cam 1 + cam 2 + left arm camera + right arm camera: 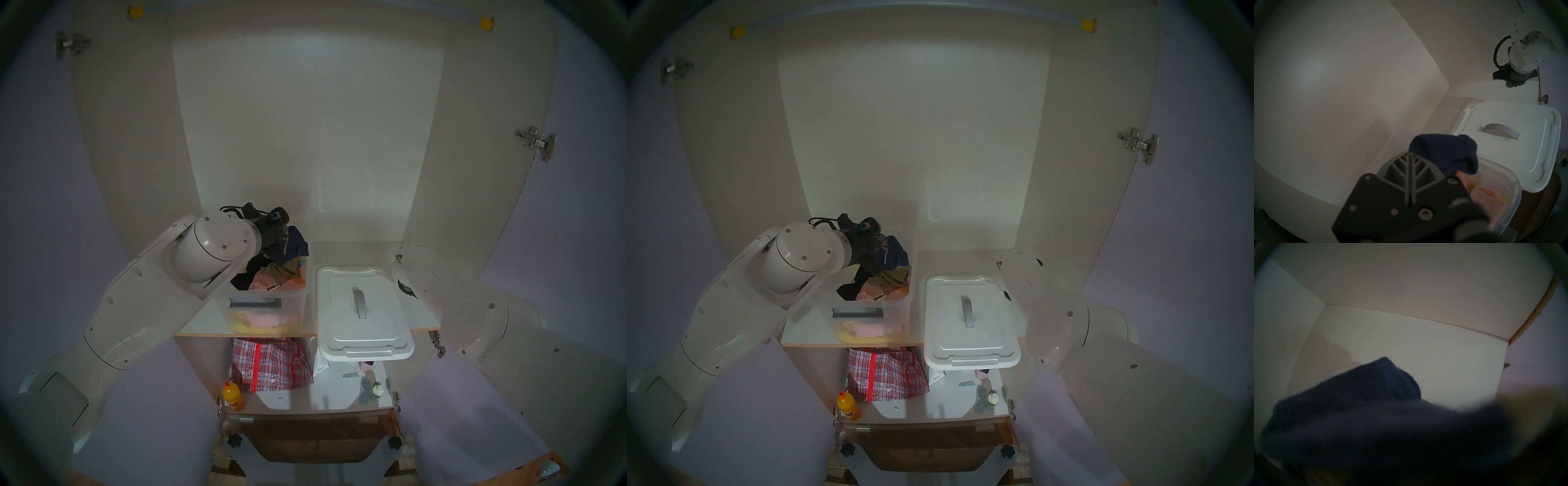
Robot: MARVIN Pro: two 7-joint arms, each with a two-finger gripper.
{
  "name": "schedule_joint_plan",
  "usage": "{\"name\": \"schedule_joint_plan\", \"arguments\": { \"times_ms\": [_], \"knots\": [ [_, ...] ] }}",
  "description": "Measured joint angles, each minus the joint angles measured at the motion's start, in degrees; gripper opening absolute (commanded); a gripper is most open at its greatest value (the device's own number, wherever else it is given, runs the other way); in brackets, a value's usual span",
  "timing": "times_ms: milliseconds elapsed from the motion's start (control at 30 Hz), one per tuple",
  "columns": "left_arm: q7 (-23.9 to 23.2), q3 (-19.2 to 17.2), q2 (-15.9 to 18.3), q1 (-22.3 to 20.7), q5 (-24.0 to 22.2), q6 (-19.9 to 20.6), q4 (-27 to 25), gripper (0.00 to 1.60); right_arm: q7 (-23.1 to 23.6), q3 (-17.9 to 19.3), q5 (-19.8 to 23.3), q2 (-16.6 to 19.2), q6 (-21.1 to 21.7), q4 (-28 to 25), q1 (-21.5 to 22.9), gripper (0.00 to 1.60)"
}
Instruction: Take socks out of the storage bin, place them on top of the cabinet, and put the lid back on the bin
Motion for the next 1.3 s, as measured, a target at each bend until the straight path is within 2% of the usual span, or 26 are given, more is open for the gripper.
{"name": "schedule_joint_plan", "arguments": {
  "times_ms": [267, 333, 467, 633, 833, 933, 1067, 1167, 1300],
  "knots": [
    [-0.1, 0.1, -0.1, -0.1, -0.2, -0.1, 0.5, 0.0, 1.1, 0.3, 0.0, 0.5, -1.5, 0.5, 0.5, 1.6],
    [-0.1, 0.2, -0.1, -0.2, -0.2, -0.1, 0.8, 0.0, 1.5, -1.3, -0.5, 0.6, -1.9, 0.7, 0.6, 1.6],
    [-0.2, 0.3, -0.2, -0.4, -0.3, -0.2, 1.1, 0.0, 1.9, -1.5, -0.5, 0.6, -2.2, 1.1, 0.8, 1.6],
    [-0.1, 0.3, -0.2, -0.4, -0.4, -0.4, 1.3, 0.0, 6.7, -3.4, -1.3, 0.5, -2.7, 1.1, 0.6, 1.6],
    [0.1, 0.2, -0.2, -0.2, -0.6, -0.8, 1.4, 0.0, 18.9, -10.4, -4.7, 0.0, -1.9, -0.1, -0.5, 1.6],
    [0.1, 0.1, -0.3, -0.2, -0.9, -1.0, 1.2, 0.0, 24.8, -13.6, -8.2, -1.9, -2.4, -1.6, -1.4, 1.6],
    [0.3, 0.1, -0.5, -0.2, -1.1, -1.4, 1.2, 0.0, 31.9, -17.6, -10.8, -4.3, -3.1, -3.2, -2.7, 1.6],
    [0.8, -0.2, -0.6, -0.1, -1.3, -1.5, 1.1, 0.0, 37.3, -20.8, -12.5, -5.2, -5.5, -5.9, -4.9, 1.6],
    [1.5, -0.6, -0.7, 0.1, -1.3, -1.6, 0.9, 0.0, 40.7, -24.6, -13.8, -5.3, -8.7, -9.2, -7.7, 1.6]
  ]
}}
